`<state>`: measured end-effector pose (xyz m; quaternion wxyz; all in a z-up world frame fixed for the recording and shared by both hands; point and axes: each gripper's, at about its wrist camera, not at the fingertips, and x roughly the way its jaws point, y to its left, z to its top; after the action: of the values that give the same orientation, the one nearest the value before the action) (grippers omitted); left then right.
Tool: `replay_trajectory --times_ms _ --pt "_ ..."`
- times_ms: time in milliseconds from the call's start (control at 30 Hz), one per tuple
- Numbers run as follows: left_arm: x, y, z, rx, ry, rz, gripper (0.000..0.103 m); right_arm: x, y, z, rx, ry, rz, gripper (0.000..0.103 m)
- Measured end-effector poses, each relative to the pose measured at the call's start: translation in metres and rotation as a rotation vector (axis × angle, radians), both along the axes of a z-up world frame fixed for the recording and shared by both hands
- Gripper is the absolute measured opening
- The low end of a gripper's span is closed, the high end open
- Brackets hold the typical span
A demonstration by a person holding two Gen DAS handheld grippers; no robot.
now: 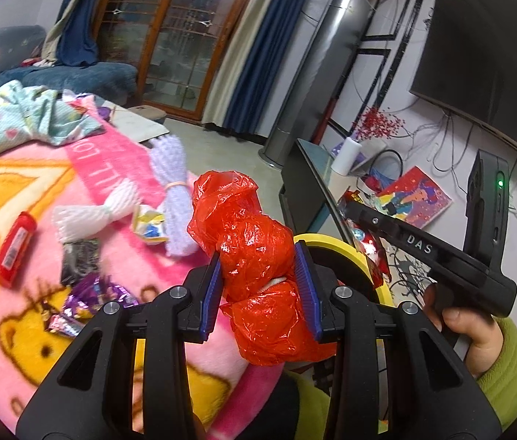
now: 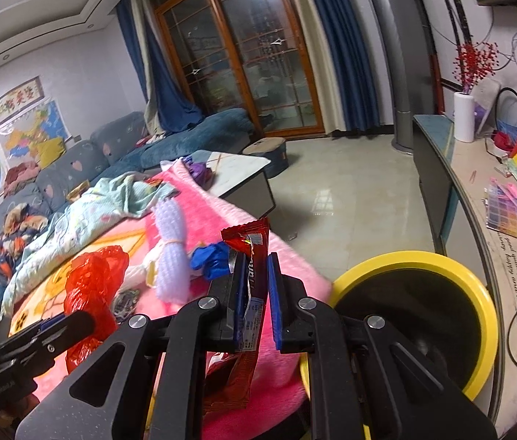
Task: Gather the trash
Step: 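Carry the red bag and red wrapper over the bin with both tools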
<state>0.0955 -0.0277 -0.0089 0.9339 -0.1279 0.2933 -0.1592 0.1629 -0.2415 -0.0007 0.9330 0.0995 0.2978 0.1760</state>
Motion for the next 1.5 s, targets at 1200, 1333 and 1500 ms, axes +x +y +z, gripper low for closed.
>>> replay_trajectory --times_ms 1200,1333,1500 --pt "0.033 -0.12 -0.027 0.083 -0.013 -0.225 0.03 0.014 -0.132 -0.033 0.003 0.079 -0.275 0.012" --pt "0.037 -0.13 -0.034 0.084 -0.003 -0.238 0.03 0.017 -0.139 -0.038 -0.003 0.09 -0.294 0.012" --pt "0.043 -0.141 -0.045 0.091 0.017 -0.259 0.03 0.02 -0.147 -0.046 0.005 0.113 -0.311 0.013"
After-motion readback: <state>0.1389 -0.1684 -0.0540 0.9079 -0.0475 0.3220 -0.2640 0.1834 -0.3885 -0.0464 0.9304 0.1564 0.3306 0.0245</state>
